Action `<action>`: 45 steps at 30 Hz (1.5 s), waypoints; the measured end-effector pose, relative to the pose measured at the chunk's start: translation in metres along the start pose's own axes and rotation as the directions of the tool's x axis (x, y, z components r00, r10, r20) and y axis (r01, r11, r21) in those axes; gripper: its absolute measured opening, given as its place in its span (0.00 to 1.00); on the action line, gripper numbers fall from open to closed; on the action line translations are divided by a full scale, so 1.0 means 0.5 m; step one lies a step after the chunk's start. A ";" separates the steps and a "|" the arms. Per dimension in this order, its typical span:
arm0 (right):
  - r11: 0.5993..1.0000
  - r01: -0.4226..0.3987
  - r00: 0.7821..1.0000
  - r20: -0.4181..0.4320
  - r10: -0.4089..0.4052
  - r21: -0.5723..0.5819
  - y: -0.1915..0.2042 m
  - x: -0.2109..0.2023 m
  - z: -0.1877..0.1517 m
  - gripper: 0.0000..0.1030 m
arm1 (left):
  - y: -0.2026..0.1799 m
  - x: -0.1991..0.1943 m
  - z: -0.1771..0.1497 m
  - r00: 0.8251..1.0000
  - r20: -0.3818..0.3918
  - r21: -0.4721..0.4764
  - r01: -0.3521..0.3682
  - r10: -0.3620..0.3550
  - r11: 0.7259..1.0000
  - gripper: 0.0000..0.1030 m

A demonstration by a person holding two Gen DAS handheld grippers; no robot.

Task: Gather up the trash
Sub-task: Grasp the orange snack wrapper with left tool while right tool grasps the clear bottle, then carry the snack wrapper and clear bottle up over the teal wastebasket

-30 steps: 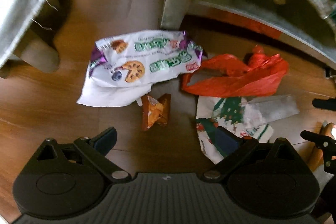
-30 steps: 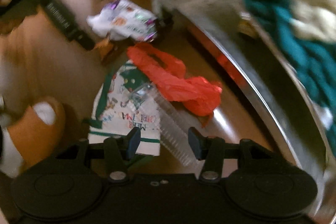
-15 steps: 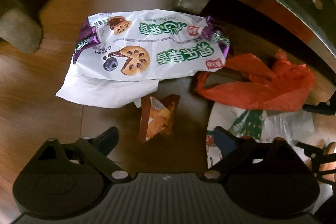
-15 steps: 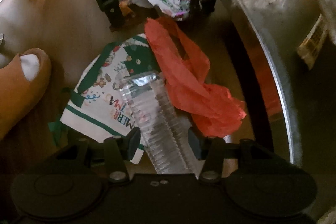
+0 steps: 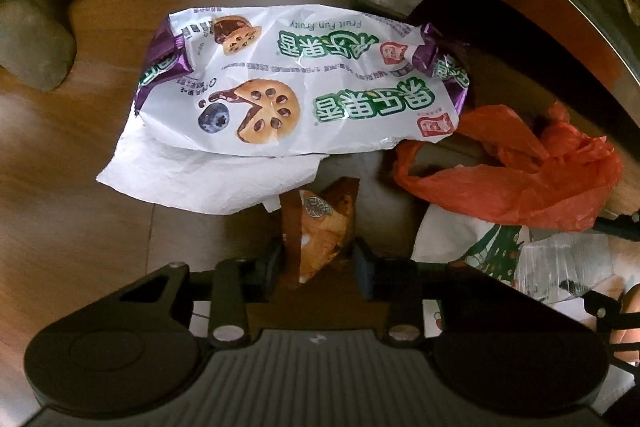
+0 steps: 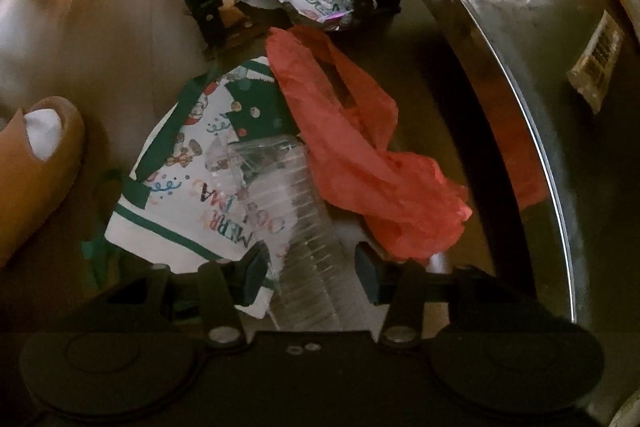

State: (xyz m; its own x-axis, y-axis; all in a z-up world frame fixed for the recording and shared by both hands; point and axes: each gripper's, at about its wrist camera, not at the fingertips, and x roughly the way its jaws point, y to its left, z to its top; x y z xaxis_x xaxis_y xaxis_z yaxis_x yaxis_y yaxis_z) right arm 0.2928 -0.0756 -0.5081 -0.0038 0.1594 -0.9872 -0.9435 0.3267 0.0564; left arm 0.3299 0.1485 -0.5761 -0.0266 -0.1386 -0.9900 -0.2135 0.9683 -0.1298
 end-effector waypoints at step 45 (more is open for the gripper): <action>0.784 0.007 0.831 0.432 -0.349 0.621 0.136 -0.835 -0.045 0.01 | -0.143 -0.810 -0.206 0.826 0.510 0.322 0.076 -0.241 0.944 0.28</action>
State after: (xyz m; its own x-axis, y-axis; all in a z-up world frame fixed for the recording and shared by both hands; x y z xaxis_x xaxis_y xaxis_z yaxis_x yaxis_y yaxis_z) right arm 0.2231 -0.1408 -0.0954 0.4695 0.4211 -0.7760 -0.5341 0.8354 0.1302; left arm 0.2553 0.1141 -0.1600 0.5270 -0.2415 -0.8149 0.1113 0.9701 -0.2155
